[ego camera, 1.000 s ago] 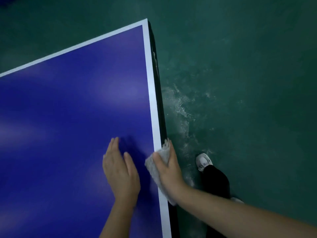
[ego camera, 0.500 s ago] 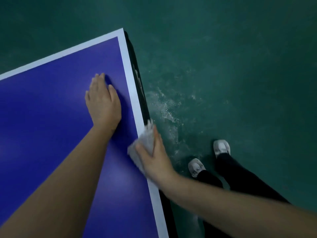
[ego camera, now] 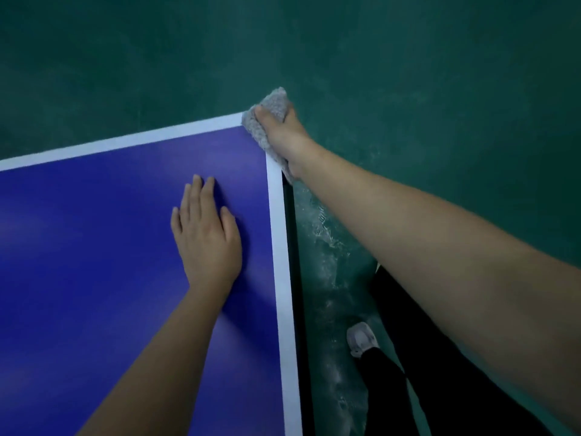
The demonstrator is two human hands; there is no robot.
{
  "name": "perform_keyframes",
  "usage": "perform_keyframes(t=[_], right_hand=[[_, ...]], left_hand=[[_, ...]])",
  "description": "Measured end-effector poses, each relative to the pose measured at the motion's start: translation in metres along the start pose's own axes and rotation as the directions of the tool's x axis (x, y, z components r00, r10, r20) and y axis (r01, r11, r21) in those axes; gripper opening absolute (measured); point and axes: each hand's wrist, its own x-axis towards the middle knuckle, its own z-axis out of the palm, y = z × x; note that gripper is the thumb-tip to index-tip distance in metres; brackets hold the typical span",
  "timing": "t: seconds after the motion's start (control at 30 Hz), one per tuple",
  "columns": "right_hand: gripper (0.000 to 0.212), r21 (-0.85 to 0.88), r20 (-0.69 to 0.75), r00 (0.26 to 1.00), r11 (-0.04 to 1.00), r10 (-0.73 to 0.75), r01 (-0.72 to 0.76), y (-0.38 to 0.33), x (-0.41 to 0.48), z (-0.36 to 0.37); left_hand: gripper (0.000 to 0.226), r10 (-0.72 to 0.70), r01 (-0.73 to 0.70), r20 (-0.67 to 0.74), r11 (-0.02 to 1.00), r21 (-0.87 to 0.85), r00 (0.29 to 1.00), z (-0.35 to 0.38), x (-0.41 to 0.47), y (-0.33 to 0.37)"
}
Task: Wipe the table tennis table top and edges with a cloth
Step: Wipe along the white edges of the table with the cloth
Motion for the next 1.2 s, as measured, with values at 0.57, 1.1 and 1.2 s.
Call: perform_keyframes(t=[0.57, 1.1, 1.2], right_hand=[[0.079, -0.008, 0.201, 0.979, 1.0, -0.015, 0.017, 0.036, -0.042, -0.015], [0.074, -0.781, 0.612, 0.387, 0.448, 0.69, 0.435, -0.069, 0.108, 0.009], [0.064, -0.728, 0.676, 0.31, 0.542, 0.669, 0.419, -0.061, 0.112, 0.057]], left_hand=[[0.05, -0.693, 0.692, -0.142, 0.719, -0.069, 0.707, -0.003, 0.142, -0.022], [0.053, -0.737, 0.743, -0.115, 0.67, 0.008, 0.666, -0.001, 0.145, -0.016], [0.054, -0.733, 0.739, -0.115, 0.673, 0.016, 0.67, -0.001, 0.143, -0.016]])
